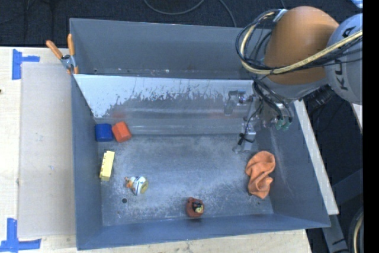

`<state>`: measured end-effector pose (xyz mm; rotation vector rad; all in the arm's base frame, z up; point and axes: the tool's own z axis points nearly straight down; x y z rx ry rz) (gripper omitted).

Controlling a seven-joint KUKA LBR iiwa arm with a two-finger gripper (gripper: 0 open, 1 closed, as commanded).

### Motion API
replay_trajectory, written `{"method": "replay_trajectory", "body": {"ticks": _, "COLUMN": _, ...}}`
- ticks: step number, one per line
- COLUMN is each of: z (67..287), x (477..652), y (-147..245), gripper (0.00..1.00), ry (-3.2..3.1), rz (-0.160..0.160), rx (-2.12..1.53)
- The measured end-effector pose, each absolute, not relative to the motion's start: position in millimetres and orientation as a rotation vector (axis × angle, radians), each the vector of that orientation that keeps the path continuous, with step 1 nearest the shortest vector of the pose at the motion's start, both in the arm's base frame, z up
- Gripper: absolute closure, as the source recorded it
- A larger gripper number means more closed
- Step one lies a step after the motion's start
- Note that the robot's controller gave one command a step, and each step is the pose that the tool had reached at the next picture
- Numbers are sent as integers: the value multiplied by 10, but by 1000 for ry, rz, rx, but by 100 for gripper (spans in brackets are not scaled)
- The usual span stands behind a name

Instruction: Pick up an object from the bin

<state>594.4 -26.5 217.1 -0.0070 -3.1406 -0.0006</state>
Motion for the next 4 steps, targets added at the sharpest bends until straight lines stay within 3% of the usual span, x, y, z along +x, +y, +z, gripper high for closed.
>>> {"method": "replay_trajectory", "body": {"ticks": 1, "z": 1866, "x": 5696, "y": -488, "gripper": 0, "ry": -3141, "rz": -2, "rx": 101}}
{"method": "replay_trajectory", "body": {"ticks": 2, "z": 1265, "x": 5496, "y": -648, "gripper": 0, "ry": -3116, "rz": 0, "rx": 392}}
{"method": "replay_trajectory", "body": {"ticks": 4, "z": 1052, "x": 5322, "y": -994, "gripper": 0, "ry": -3140, "rz": -3, "rx": -18}}
